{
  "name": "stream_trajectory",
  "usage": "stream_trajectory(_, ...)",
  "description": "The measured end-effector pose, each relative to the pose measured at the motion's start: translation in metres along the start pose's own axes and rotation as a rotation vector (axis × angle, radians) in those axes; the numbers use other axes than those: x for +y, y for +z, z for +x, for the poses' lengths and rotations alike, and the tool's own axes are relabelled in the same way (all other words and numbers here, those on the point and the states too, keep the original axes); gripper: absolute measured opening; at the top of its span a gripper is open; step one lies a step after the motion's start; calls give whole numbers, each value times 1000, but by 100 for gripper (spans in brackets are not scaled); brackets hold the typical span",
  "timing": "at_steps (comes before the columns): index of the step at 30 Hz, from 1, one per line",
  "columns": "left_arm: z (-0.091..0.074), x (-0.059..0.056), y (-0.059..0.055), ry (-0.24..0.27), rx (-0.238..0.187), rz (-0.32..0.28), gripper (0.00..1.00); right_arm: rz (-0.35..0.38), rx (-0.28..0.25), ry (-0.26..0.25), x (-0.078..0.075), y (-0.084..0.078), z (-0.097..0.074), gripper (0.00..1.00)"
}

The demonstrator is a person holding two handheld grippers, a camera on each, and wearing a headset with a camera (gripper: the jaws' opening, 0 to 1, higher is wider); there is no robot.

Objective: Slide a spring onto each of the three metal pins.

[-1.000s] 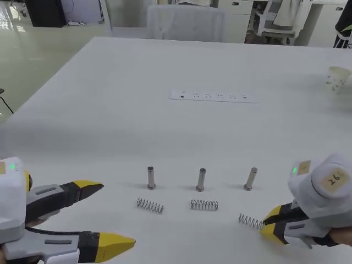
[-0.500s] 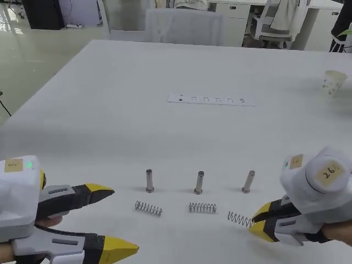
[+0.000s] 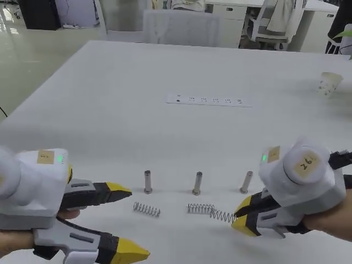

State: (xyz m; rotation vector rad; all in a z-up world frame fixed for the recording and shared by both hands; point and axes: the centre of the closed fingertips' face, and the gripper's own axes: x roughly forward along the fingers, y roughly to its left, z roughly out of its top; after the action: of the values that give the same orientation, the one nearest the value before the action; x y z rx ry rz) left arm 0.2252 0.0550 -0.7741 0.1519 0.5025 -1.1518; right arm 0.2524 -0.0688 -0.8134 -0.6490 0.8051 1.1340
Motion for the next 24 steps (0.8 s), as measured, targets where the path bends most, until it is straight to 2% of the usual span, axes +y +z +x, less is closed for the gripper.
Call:
stream_trajectory(4,5,-2,6,-26,0,23,63,-29,-2,12,4,10,1,8)
stream_trajectory(13,17,-12,12,-85,27,78,59,-76,-18,34,14,28,0,8)
stream_trajectory(19,23,-16,17,-103,23,102,57,-107,-29,53,22,38,-2,8)
stream_trajectory(24,28,-19,21,-114,18,125,51,-132,-43,70,28,49,-3,8)
